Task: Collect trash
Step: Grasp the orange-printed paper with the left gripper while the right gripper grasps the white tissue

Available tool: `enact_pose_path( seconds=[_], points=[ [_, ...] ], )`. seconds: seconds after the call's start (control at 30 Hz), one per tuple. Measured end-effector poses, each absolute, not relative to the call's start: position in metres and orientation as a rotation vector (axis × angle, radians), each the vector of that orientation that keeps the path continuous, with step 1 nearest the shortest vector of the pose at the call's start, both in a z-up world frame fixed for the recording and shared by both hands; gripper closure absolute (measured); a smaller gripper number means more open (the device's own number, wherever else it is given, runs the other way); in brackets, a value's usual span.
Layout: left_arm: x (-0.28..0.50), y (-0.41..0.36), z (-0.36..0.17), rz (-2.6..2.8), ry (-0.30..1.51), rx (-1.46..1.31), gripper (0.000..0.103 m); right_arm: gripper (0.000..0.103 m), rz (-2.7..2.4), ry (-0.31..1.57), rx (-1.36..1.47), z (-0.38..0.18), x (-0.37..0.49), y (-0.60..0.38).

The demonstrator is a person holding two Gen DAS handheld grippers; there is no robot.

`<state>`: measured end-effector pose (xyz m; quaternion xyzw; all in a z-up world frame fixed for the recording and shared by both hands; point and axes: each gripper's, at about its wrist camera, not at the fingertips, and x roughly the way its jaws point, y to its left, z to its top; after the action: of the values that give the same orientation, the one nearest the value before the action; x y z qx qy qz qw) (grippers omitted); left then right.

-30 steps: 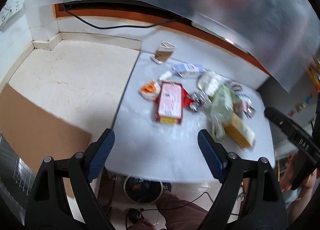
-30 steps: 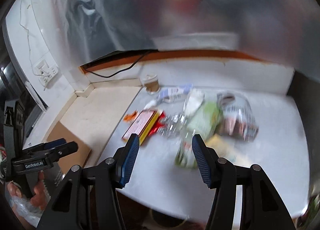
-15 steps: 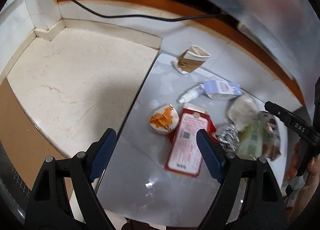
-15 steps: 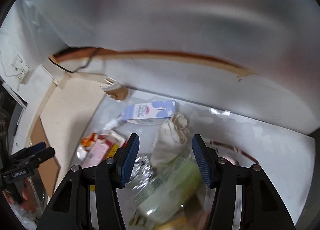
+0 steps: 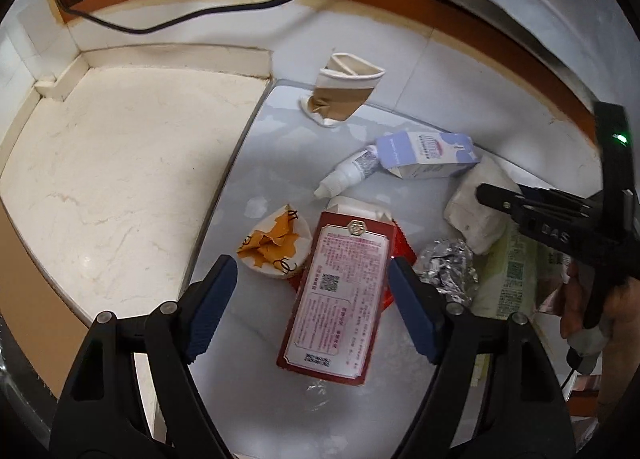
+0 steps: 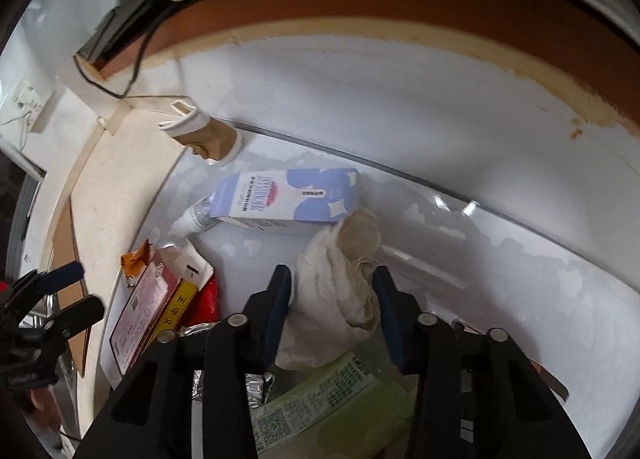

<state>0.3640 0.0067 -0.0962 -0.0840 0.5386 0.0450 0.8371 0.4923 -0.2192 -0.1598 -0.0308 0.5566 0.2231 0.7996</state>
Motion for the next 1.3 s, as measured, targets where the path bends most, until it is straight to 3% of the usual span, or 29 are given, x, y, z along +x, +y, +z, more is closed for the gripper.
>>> enact_pose_path(
  seconds=[0.13,0.43,0.77,1.3],
  points=[
    [0.369,0.024,-0.104,0.122,1.153,-0.244,0.028,0.068,0.516,1.154,-0.095,-0.156,0.485,-0.215],
    [0.366,0.064,-0.119,0.16,1.161,-0.382,0.045,0.073,0.565,1.111,-0.02,-0.136,0.473,-0.221],
    [0.385,0.068,-0.149,0.142,1.21,-0.472,0.045,0.073,0.581,1.106,0.018,-0.136,0.472,-0.222],
    [0.421,0.054,-0.171,0.208,1.268,-0.397,0.043,0.073,0.571,1.123,0.05,-0.144,0.475,-0.227]
  ],
)
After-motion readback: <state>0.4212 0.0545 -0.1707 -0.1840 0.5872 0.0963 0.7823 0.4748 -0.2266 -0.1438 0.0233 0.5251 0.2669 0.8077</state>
